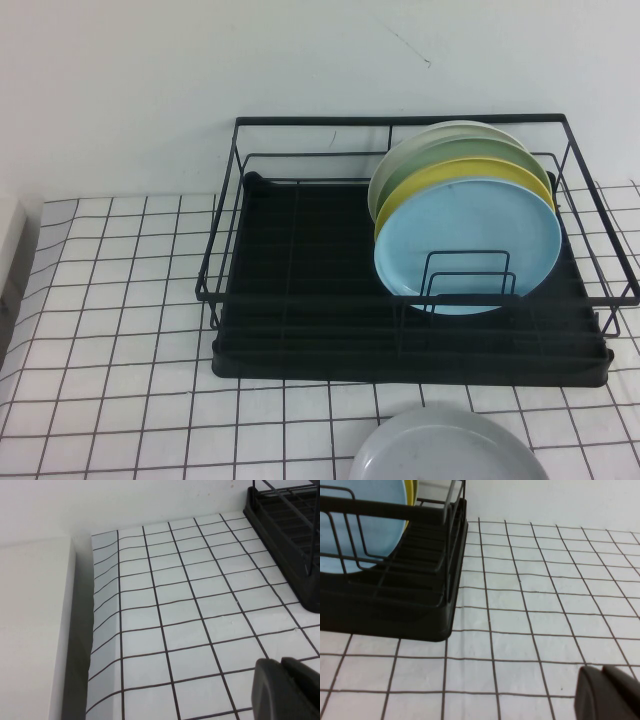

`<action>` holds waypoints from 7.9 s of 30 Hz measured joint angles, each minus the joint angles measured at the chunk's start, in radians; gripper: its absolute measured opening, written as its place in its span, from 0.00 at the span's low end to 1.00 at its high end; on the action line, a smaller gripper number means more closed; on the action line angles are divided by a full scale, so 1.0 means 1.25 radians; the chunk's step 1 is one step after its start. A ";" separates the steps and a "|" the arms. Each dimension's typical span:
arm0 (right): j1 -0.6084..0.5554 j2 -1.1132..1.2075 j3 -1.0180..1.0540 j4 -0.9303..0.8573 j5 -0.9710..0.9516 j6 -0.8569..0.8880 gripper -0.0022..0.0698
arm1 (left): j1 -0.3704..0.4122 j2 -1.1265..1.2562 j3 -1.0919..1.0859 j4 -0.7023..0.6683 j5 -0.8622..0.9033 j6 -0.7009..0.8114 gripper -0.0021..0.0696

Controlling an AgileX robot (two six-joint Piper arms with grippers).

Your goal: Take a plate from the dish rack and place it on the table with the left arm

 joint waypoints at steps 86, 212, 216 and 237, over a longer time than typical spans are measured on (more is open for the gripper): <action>0.000 0.000 0.000 0.000 0.000 0.000 0.03 | -0.311 1.579 -1.485 -0.542 0.563 0.810 0.60; 0.000 0.000 0.000 0.000 0.000 0.000 0.03 | -0.587 1.493 -1.155 -0.094 0.529 0.159 0.76; 0.000 0.000 0.000 0.000 0.000 0.000 0.03 | -0.587 1.459 -1.166 -0.071 0.534 0.156 0.72; 0.000 0.000 0.000 0.000 0.000 0.000 0.03 | -0.587 0.999 -0.962 -0.072 0.259 0.158 0.03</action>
